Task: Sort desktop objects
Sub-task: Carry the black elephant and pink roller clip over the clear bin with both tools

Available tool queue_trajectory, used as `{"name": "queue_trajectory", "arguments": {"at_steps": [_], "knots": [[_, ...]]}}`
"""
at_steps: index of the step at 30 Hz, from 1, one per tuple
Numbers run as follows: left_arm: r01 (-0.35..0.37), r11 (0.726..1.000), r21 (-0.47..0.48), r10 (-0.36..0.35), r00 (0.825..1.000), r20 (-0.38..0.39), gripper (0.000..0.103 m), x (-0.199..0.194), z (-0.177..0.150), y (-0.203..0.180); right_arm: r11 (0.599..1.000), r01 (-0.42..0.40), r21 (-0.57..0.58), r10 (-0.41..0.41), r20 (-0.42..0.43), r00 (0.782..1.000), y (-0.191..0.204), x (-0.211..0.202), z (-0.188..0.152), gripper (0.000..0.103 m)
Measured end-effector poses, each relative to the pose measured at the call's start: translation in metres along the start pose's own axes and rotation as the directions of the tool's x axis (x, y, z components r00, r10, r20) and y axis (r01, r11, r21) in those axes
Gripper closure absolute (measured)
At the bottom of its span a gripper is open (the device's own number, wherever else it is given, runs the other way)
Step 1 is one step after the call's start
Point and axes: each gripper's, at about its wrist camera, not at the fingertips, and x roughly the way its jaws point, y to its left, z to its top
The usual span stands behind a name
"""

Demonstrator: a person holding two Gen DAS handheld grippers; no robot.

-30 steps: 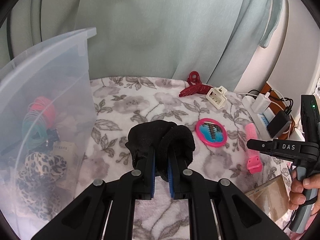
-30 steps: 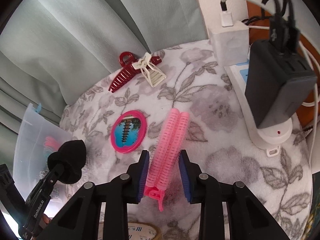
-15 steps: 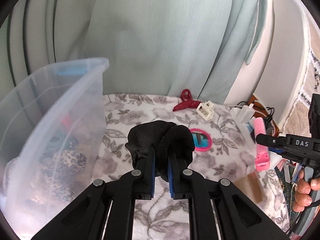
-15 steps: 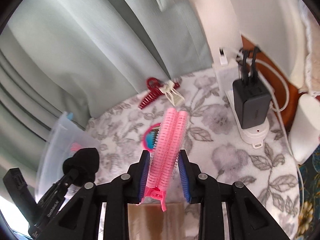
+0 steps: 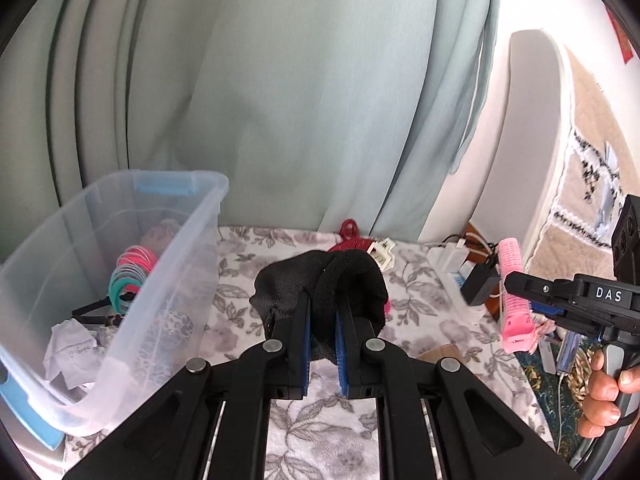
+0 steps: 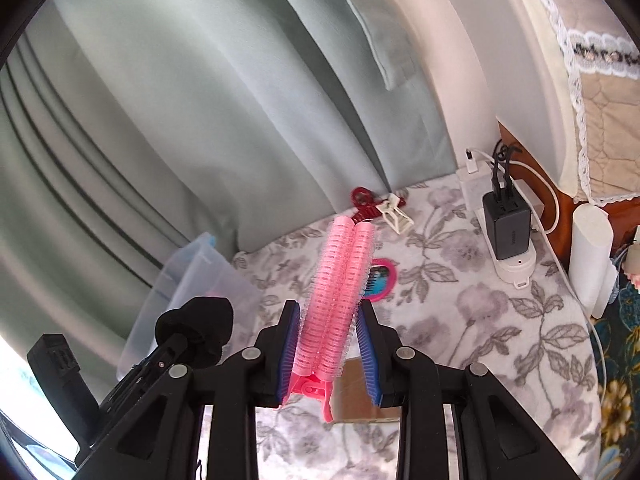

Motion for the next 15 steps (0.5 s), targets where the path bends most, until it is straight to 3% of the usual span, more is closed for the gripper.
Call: {"name": "queue_trajectory", "arguments": {"at_steps": [15], "knots": [[0.014, 0.999, -0.031, -0.01, 0.993, 0.117, 0.092, -0.05, 0.009, 0.02, 0.992, -0.072, -0.103, 0.073, 0.007, 0.997, 0.059, -0.015, -0.012, 0.072]]}}
